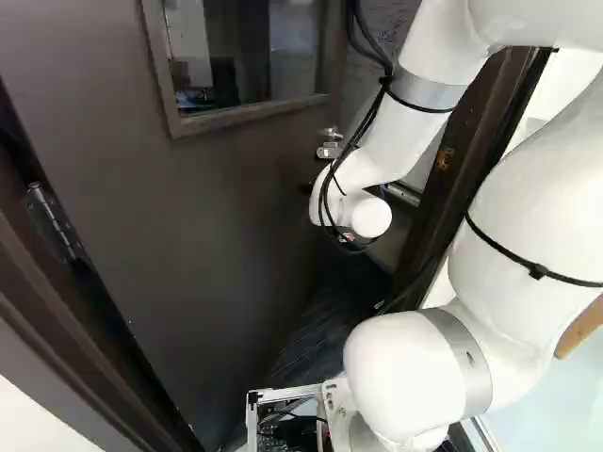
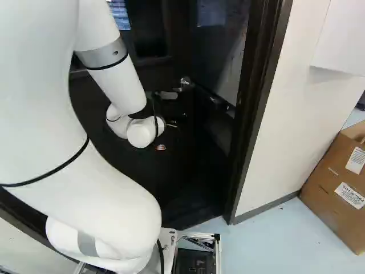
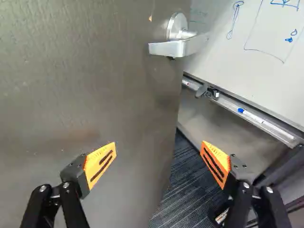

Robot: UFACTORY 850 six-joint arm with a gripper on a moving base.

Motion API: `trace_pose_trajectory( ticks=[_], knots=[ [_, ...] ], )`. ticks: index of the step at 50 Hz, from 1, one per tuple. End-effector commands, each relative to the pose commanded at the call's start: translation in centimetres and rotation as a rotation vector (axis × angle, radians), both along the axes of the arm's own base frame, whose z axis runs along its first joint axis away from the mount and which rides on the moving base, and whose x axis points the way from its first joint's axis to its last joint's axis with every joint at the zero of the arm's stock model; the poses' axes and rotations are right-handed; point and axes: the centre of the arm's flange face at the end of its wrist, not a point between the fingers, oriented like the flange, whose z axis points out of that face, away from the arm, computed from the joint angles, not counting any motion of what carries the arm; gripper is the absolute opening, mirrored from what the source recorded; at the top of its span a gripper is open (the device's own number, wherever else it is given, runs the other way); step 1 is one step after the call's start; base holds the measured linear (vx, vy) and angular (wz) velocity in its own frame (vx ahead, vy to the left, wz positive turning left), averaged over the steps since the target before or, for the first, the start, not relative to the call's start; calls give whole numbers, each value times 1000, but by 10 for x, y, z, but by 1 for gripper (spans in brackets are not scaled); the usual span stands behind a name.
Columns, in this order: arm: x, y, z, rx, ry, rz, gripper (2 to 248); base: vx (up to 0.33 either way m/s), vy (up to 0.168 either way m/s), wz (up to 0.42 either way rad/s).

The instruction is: Open the door and move inside

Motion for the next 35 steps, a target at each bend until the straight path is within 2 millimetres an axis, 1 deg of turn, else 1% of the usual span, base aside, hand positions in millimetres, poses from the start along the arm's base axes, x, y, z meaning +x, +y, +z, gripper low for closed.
trace_pose_trajectory(
  ticks=[35],
  knots=[
    [14,33,0,-16,-2,118,247,0,0,0]
  ],
)
